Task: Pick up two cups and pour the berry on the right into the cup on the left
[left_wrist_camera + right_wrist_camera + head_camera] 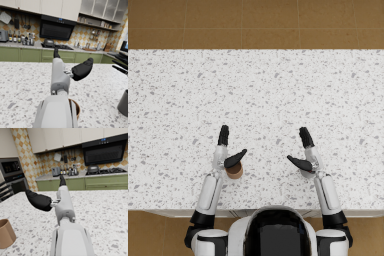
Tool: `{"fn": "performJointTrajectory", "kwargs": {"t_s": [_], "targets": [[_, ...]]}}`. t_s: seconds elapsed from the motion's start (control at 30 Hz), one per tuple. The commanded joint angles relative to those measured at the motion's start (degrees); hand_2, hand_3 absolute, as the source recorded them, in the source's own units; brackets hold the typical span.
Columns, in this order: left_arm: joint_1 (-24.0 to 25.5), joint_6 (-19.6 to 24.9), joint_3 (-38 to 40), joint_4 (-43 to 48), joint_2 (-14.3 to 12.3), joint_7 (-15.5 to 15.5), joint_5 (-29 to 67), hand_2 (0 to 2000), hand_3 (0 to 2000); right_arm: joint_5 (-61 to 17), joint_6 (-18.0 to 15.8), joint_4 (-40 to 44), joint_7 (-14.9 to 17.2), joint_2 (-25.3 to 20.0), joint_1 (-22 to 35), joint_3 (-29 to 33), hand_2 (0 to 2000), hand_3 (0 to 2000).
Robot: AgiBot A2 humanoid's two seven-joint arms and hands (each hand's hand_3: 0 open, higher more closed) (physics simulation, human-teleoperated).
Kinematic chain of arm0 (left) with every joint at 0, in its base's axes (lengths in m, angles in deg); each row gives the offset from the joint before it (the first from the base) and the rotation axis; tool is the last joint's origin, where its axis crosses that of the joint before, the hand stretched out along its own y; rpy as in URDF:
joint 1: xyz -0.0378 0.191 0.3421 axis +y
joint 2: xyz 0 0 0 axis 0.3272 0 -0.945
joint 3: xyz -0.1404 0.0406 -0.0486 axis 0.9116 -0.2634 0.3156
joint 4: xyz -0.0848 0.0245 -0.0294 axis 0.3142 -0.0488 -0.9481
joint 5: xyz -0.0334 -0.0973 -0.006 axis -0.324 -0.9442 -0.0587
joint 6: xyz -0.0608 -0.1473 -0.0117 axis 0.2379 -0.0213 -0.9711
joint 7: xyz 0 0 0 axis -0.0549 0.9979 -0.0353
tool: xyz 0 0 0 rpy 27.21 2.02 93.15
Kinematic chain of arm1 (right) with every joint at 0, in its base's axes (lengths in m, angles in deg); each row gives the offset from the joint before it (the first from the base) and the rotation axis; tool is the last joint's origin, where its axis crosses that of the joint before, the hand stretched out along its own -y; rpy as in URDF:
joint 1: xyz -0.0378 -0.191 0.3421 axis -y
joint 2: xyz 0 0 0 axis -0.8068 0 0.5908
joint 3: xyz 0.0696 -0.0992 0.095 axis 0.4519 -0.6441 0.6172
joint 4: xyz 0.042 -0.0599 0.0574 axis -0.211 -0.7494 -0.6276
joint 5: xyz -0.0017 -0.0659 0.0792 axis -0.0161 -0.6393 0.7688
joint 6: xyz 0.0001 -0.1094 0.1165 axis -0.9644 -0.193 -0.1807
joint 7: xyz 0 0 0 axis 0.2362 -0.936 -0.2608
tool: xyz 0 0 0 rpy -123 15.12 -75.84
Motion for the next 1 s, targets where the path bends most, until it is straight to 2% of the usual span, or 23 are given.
{"fn": "performJointTrajectory", "kwargs": {"t_s": [0.03, 0.5, 0.53, 0.57, 0.67, 0.77, 0.9, 1.0], "targets": [[0.00, 0.00, 0.00, 0.00, 0.00, 0.00, 0.00, 0, 0, 0.00, 0.00, 0.00, 0.00, 0.00, 0.00, 0.00, 0, 0], [0.00, 0.00, 0.00, 0.00, 0.00, 0.00, 0.00, 0, 0, 0.00, 0.00, 0.00, 0.00, 0.00, 0.00, 0.00, 0, 0], [-0.10, 0.00, -1.72, -0.93, -0.06, 0.00, 0.00, 0, 0, 0.00, 0.00, 0.93, 0.00, -0.06, 0.10, -1.72, 0, 0], [1.02, 1.63, -1.82, 0.72, 0.44, 1.63, 0.00, 0, 0, 0.00, 1.62, 0.32, -1.64, 0.06, -0.41, -1.12, 0, 0], [5.17, 4.25, 0.40, 6.59, 2.18, 4.24, 0.00, 0, 0, 0.00, 4.21, -5.90, -4.26, 1.99, -5.23, 1.58, 0, 0], [10.74, 5.22, 2.64, 11.26, 4.64, 5.20, 0.00, 0, 0, 0.00, 5.16, -10.55, -5.22, 4.60, -12.34, 5.08, 0, 0], [16.20, 5.63, 3.67, 15.26, 7.14, 5.62, 7.16, 0, 0, -7.15, 5.57, -14.46, -5.64, 6.78, -20.44, 8.64, 0, 0], [19.70, 5.72, 3.56, 16.58, 8.93, 5.71, 12.07, 0, 0, -12.06, 5.66, -15.07, -5.73, 7.41, -23.80, 9.75, 0, 0]]}}
